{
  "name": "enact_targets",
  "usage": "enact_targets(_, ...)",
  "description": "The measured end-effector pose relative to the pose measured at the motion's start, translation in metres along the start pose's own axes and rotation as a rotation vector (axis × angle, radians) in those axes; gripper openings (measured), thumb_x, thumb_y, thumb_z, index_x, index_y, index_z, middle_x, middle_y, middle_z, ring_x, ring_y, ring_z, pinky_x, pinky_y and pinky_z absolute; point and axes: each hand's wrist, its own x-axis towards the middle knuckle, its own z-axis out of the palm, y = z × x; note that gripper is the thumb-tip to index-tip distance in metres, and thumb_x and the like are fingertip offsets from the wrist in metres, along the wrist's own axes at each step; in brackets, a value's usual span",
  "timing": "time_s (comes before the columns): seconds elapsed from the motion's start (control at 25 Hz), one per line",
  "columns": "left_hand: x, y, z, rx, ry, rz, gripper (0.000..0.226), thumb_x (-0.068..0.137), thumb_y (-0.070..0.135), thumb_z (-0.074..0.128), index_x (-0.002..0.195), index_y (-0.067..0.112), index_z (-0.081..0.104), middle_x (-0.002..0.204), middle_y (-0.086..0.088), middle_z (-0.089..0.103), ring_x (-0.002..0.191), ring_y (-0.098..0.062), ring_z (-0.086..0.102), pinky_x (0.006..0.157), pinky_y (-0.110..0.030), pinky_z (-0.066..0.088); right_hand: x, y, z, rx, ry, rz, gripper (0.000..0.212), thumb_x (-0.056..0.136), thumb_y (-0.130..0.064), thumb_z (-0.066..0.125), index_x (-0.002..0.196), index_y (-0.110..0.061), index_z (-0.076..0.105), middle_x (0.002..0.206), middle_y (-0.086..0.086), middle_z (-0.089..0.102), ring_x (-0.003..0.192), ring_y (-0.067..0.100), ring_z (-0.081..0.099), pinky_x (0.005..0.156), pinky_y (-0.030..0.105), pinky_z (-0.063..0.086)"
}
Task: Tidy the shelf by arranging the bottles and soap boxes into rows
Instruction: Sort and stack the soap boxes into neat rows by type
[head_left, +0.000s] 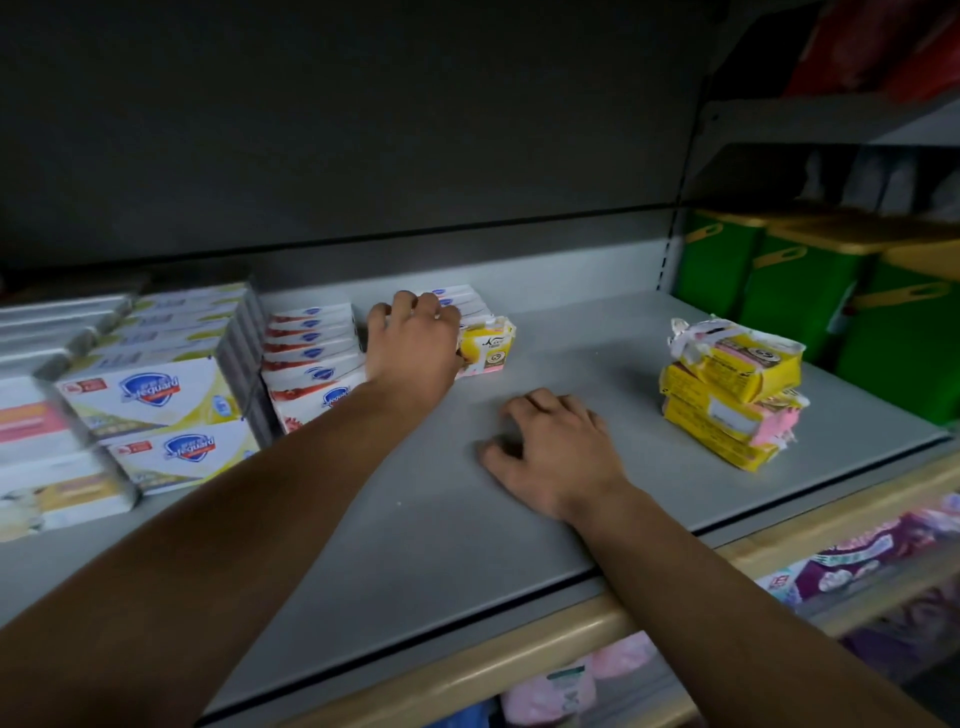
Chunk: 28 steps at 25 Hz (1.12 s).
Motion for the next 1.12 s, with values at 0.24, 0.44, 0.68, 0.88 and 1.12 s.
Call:
enact_targets(0.24, -0.026, -0.005, -0.037, -0.357, 0.064, -0.024, 0.039, 0.088, 0.032, 0.064, 0.123, 0.017, 0.056, 0.123, -0.009, 0.061, 0.111, -0.031, 0.055, 0.090, -0.038, 0.041, -0.001, 0.000, -0.005, 0.036, -0.011, 0.029, 0.057, 0.084, -0.060, 0.047, 0.129, -0.026, 0.050, 0.133, -0.002, 0.051, 0.125, 0.025, 0.042, 0.104, 0.039, 0.031)
enact_targets(0.44, -0.097, -0.032, -0.061, -0.887, 0.147, -0.095, 0.022, 0.084, 0.018, 0.069, 0.104, 0.025, 0.061, 0.100, 0.004, 0.067, 0.092, -0.017, 0.062, 0.073, -0.025, 0.046, -0.010, -0.003, -0.017, 0.534, 0.170, -0.085, 0.090, 0.067, -0.051, 0.073, 0.142, -0.041, 0.025, 0.134, -0.015, 0.046, 0.112, 0.006, 0.055, 0.092, 0.030, 0.048)
enact_targets(0.68, -0.121, -0.037, -0.062, -1.379, -0.017, -0.250, 0.026, 0.089, 0.002, 0.064, 0.111, 0.017, 0.063, 0.105, 0.002, 0.067, 0.100, -0.019, 0.067, 0.074, -0.033, 0.060, -0.019, -0.012, -0.015, 0.587, 0.217, -0.417, 0.090, 0.071, -0.011, 0.081, 0.145, -0.034, 0.034, 0.140, -0.017, 0.033, 0.113, -0.009, 0.048, 0.085, 0.010, 0.047)
enact_targets(0.88, -0.121, -0.032, -0.061, -1.563, -0.028, -0.299, 0.040, 0.083, 0.001, 0.071, 0.120, 0.012, 0.058, 0.107, -0.012, 0.069, 0.094, -0.022, 0.069, 0.074, -0.031, 0.059, -0.020, -0.016, -0.021, 0.520, 0.418, -0.409, 0.066, 0.077, -0.018, 0.079, 0.135, -0.020, 0.048, 0.137, -0.003, 0.044, 0.113, 0.004, 0.052, 0.084, 0.021, 0.052)
enact_targets(1.12, -0.123, -0.036, -0.066, -1.349, 0.130, -0.168, 0.034, 0.080, 0.005, 0.075, 0.110, 0.015, 0.063, 0.100, -0.002, 0.071, 0.095, -0.022, 0.067, 0.085, -0.047, 0.055, -0.024, -0.019, -0.019, 0.519, 0.491, -0.449, 0.067, 0.076, -0.020, 0.077, 0.135, -0.016, 0.045, 0.133, -0.008, 0.043, 0.120, -0.008, 0.043, 0.091, 0.008, 0.041)
